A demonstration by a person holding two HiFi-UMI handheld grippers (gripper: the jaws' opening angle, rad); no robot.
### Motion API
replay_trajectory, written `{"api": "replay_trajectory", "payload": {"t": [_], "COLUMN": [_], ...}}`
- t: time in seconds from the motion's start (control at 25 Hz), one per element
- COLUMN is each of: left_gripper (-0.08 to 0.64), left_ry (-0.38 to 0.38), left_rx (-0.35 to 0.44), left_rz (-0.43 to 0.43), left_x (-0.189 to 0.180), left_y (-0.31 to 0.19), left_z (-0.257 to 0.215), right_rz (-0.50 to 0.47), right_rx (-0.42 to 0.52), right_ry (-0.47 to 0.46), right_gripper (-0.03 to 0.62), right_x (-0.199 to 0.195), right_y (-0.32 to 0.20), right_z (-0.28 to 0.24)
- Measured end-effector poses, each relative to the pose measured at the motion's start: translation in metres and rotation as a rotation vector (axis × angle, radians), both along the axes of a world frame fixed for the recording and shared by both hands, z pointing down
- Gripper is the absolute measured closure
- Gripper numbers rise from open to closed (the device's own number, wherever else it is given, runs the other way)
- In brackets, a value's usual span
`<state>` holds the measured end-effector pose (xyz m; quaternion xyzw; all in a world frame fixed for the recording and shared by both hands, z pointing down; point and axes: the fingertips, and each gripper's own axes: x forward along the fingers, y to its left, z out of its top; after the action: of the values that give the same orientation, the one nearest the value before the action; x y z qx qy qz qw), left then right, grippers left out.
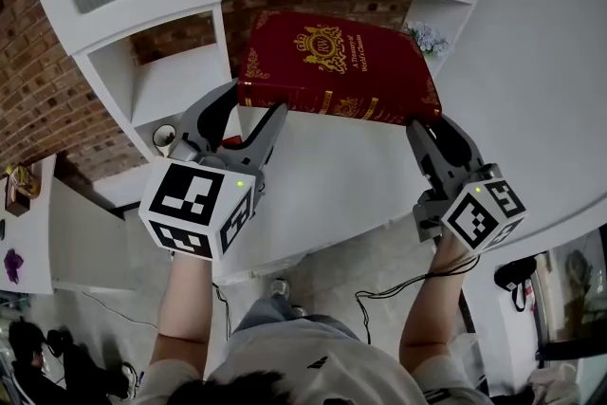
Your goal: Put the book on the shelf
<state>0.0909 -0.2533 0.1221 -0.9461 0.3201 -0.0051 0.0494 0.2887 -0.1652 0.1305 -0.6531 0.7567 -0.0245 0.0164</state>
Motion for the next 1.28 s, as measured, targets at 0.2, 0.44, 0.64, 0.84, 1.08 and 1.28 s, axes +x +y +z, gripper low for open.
{"api": "replay_trajectory", "payload": {"t": [0.2,0.44,0.64,0.84,1.08,1.28], "left_gripper": [0.331,0.331,0.331,0.333,0.333,0.333], "left_ry": [0.013,0.04,0.069,0.097,0.117,0.119], "left_rx": [0.022,0.065,0.092,0.1,0.126,0.132], "left_rz": [0.008,0.026,0.048,0.068,0.067,0.041], "left_x": [-0.002,-0.003,-0.005,-0.008,-0.006,0.0], "left_y": [-0.002,-0.013,-0.025,-0.034,-0.04,-0.044], "left_z": [-0.012,-0.036,-0.05,-0.057,-0.069,-0.074], "right_rz": [0.007,0.015,0.031,0.051,0.05,0.026], "right_rx": [0.017,0.045,0.073,0.089,0.12,0.133], "right_ry": [-0.003,-0.003,0.013,0.025,0.04,0.043], "right_gripper": [0.414,0.416,0.414,0.414,0.414,0.414], "right_x": [-0.002,-0.003,-0.006,-0.01,-0.008,0.0], "right_y": [-0.002,-0.011,-0.02,-0.025,-0.032,-0.041], "right_z": [-0.011,-0.033,-0.05,-0.058,-0.071,-0.077]}}
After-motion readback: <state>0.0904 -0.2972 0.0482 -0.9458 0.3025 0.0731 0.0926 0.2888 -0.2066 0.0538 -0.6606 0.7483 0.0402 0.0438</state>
